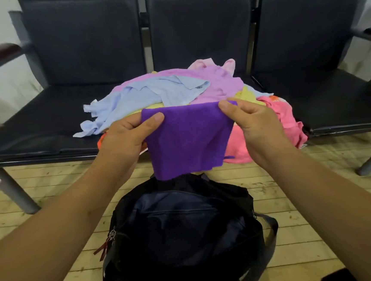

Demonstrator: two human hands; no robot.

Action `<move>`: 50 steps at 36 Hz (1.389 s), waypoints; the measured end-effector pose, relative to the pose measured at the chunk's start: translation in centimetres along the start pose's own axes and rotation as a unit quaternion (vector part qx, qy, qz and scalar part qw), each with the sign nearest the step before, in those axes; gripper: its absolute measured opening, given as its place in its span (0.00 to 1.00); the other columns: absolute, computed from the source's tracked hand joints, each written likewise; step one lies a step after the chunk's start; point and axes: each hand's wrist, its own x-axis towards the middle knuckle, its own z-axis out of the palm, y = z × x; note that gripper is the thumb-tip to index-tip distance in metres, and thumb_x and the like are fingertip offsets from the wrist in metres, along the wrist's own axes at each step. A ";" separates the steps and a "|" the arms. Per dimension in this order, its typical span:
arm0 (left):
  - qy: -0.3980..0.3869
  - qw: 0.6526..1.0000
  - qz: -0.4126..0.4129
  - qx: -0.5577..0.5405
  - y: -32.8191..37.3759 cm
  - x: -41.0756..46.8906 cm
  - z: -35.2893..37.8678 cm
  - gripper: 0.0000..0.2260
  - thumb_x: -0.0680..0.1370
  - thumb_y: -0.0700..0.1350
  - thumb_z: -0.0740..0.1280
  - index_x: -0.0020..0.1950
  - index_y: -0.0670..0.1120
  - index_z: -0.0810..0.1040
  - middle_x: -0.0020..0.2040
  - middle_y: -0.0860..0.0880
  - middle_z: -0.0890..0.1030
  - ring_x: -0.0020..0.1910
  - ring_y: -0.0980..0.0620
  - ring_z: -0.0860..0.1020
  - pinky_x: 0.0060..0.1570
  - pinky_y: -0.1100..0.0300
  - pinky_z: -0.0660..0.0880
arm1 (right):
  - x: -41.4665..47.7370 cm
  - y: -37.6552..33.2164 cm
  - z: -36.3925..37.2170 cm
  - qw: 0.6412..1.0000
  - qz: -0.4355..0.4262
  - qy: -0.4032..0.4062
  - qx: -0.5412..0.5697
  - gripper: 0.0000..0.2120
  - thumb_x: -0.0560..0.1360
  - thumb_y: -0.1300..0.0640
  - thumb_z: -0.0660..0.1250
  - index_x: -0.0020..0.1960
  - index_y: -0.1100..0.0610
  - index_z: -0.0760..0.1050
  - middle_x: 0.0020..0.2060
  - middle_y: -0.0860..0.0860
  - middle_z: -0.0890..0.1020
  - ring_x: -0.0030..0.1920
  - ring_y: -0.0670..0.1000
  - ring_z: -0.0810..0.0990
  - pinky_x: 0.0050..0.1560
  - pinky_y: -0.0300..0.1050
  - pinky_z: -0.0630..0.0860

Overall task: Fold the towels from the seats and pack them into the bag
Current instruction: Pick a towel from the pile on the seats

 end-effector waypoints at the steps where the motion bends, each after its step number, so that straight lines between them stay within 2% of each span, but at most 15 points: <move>1: -0.001 1.000 0.005 -0.005 0.1 -0.1 0.2 0.17 0.70 0.53 0.70 0.56 0.49 0.84 0.54 0.49 0.85 0.54 0.50 0.82 0.57 0.49 0.77 | 0.1 -0.1 0.0 1.000 0.000 -0.001 0.013 0.06 0.75 0.54 0.74 0.44 0.55 0.86 0.49 0.50 0.86 0.55 0.48 0.83 0.62 0.46 0.76; 5: 0.010 0.999 0.012 -0.028 0.1 -0.2 0.6 0.14 0.69 0.54 0.70 0.52 0.51 0.84 0.49 0.52 0.86 0.49 0.53 0.84 0.50 0.52 0.80 | -0.2 -0.4 0.2 0.995 0.028 -0.035 0.087 0.08 0.74 0.52 0.74 0.42 0.56 0.85 0.40 0.55 0.81 0.44 0.56 0.75 0.49 0.56 0.72; 8: 0.029 0.998 0.012 -0.060 0.1 -0.2 0.8 0.13 0.71 0.53 0.69 0.53 0.52 0.83 0.48 0.54 0.86 0.47 0.56 0.84 0.43 0.60 0.80 | -0.6 -0.7 0.4 0.995 0.050 -0.025 0.079 0.09 0.76 0.52 0.72 0.43 0.58 0.84 0.37 0.52 0.82 0.39 0.53 0.78 0.43 0.50 0.75; 12: 0.053 0.994 -0.008 -0.093 -0.1 -0.2 1.1 0.10 0.80 0.49 0.66 0.58 0.49 0.82 0.54 0.51 0.86 0.52 0.53 0.84 0.45 0.59 0.80 | -0.5 -0.9 0.8 0.979 0.165 -0.047 0.114 0.23 0.78 0.37 0.63 0.60 0.54 0.81 0.52 0.56 0.86 0.54 0.58 0.85 0.56 0.57 0.80; 16: 0.038 0.993 -0.048 -0.103 -0.5 -0.2 1.1 0.15 0.81 0.53 0.64 0.66 0.53 0.78 0.59 0.53 0.84 0.56 0.51 0.83 0.52 0.52 0.80 | -0.7 -0.1 1.0 0.937 0.272 -0.145 0.162 0.32 0.76 0.27 0.51 0.67 0.46 0.76 0.56 0.52 0.86 0.56 0.57 0.85 0.59 0.61 0.79; 19: -0.006 0.990 -0.094 -0.106 -1.4 -0.4 0.8 0.14 0.81 0.50 0.64 0.67 0.54 0.76 0.57 0.51 0.85 0.53 0.49 0.84 0.46 0.53 0.82 | -1.3 1.2 1.7 0.925 0.298 -0.174 0.161 0.23 0.77 0.37 0.62 0.58 0.52 0.83 0.54 0.54 0.86 0.51 0.55 0.86 0.55 0.57 0.81; 21: -0.005 0.988 -0.111 -0.104 -2.3 -0.4 0.4 0.14 0.81 0.44 0.65 0.66 0.52 0.77 0.55 0.49 0.85 0.49 0.49 0.85 0.43 0.56 0.83 | -1.3 2.8 2.1 0.927 0.286 -0.174 0.167 0.19 0.77 0.51 0.69 0.66 0.57 0.78 0.58 0.57 0.84 0.56 0.57 0.84 0.53 0.57 0.83; 25: -0.003 0.985 -0.129 -0.112 -4.7 0.0 -0.9 0.15 0.80 0.36 0.64 0.62 0.52 0.77 0.51 0.51 0.86 0.45 0.52 0.85 0.44 0.56 0.83 | -1.0 6.0 3.2 0.924 0.301 -0.159 0.176 0.12 0.77 0.65 0.68 0.61 0.62 0.79 0.54 0.60 0.85 0.48 0.56 0.86 0.50 0.53 0.83; 31: -0.003 0.974 -0.209 -0.086 -12.8 0.4 -4.2 0.19 0.79 0.31 0.63 0.64 0.51 0.76 0.58 0.48 0.84 0.48 0.52 0.84 0.50 0.54 0.81 | -1.7 14.3 5.9 0.935 0.336 -0.094 0.068 0.09 0.77 0.69 0.67 0.55 0.62 0.81 0.41 0.55 0.86 0.37 0.52 0.85 0.39 0.48 0.84; 34: 0.012 0.959 -0.278 -0.059 -18.3 0.3 -5.2 0.22 0.79 0.31 0.63 0.66 0.53 0.75 0.56 0.49 0.84 0.46 0.51 0.84 0.45 0.52 0.82 | -3.1 19.5 6.5 0.927 0.370 -0.059 0.023 0.06 0.76 0.69 0.69 0.49 0.61 0.81 0.40 0.58 0.85 0.40 0.56 0.84 0.49 0.55 0.83; 38: 0.003 0.936 -0.349 0.044 -25.9 -0.1 -6.6 0.30 0.76 0.41 0.71 0.74 0.61 0.67 0.69 0.49 0.75 0.63 0.43 0.76 0.58 0.41 0.77 | -5.0 25.7 6.5 0.914 0.403 -0.012 -0.046 0.08 0.74 0.68 0.72 0.40 0.57 0.79 0.40 0.58 0.84 0.44 0.58 0.82 0.56 0.58 0.80; 41: -0.009 0.926 -0.369 0.079 -30.1 -0.5 -6.8 0.27 0.79 0.40 0.67 0.74 0.60 0.66 0.69 0.49 0.71 0.65 0.42 0.73 0.61 0.42 0.75 | -6.0 30.5 6.8 0.902 0.427 -0.013 -0.069 0.10 0.73 0.68 0.73 0.38 0.56 0.79 0.40 0.59 0.83 0.45 0.58 0.81 0.58 0.63 0.78; 43: -0.013 0.926 -0.352 0.133 -32.0 -0.4 -6.9 0.25 0.80 0.40 0.67 0.74 0.59 0.67 0.69 0.46 0.72 0.65 0.42 0.73 0.66 0.43 0.72 | -6.2 32.8 7.0 0.891 0.447 -0.022 -0.078 0.08 0.74 0.68 0.72 0.39 0.57 0.80 0.43 0.61 0.84 0.46 0.60 0.83 0.57 0.65 0.80; 47: -0.007 0.920 -0.314 0.235 -35.7 0.9 -7.9 0.22 0.81 0.41 0.65 0.74 0.53 0.68 0.70 0.45 0.73 0.67 0.42 0.72 0.69 0.48 0.69 | -5.3 36.8 8.3 0.878 0.468 -0.049 -0.089 0.04 0.76 0.67 0.70 0.48 0.59 0.81 0.46 0.59 0.85 0.44 0.57 0.84 0.41 0.46 0.82; 50: -0.012 0.905 -0.297 0.304 -37.9 2.3 -9.0 0.24 0.82 0.44 0.64 0.77 0.51 0.63 0.74 0.44 0.69 0.71 0.42 0.69 0.71 0.50 0.64 | -4.4 39.4 9.8 0.877 0.463 -0.066 -0.104 0.08 0.75 0.67 0.71 0.54 0.63 0.80 0.51 0.62 0.85 0.50 0.61 0.84 0.53 0.55 0.83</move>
